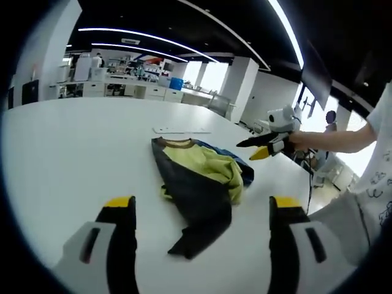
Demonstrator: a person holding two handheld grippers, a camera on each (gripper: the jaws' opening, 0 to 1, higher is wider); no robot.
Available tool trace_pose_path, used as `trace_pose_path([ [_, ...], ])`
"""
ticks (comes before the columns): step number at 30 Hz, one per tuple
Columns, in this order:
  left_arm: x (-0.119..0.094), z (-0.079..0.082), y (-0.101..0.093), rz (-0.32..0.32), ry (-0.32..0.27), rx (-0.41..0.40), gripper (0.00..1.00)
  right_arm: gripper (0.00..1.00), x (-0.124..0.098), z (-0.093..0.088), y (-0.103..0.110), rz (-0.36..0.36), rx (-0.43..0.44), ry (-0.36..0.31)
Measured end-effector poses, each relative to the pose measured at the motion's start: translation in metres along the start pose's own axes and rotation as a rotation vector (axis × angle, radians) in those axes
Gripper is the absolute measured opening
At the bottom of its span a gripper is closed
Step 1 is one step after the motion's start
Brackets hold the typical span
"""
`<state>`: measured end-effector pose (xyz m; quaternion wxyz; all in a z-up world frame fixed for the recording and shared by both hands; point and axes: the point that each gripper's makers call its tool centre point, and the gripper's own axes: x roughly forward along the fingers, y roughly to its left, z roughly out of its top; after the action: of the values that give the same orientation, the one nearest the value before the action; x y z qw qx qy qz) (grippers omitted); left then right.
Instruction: Fold the garment on the visible template until the final outline fits inside the template.
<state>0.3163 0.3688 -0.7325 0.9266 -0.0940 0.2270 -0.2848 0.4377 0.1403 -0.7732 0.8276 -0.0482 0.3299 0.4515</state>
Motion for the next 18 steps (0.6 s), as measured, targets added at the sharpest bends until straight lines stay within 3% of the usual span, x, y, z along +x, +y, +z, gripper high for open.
trace_pose_path([
  [5, -0.001, 0.001, -0.001, -0.014, 0.0, 0.0, 0.87, 0.99, -0.015, -0.014, -0.003, -0.017, 0.044, -0.007],
  [14, 0.002, 0.004, -0.01, -0.036, -0.006, 0.009, 0.87, 0.96, -0.036, -0.054, -0.022, -0.081, 0.127, 0.025],
  [18, 0.004, 0.005, -0.014, -0.044, -0.011, 0.009, 0.87, 0.95, -0.042, -0.062, -0.024, -0.095, 0.148, 0.022],
])
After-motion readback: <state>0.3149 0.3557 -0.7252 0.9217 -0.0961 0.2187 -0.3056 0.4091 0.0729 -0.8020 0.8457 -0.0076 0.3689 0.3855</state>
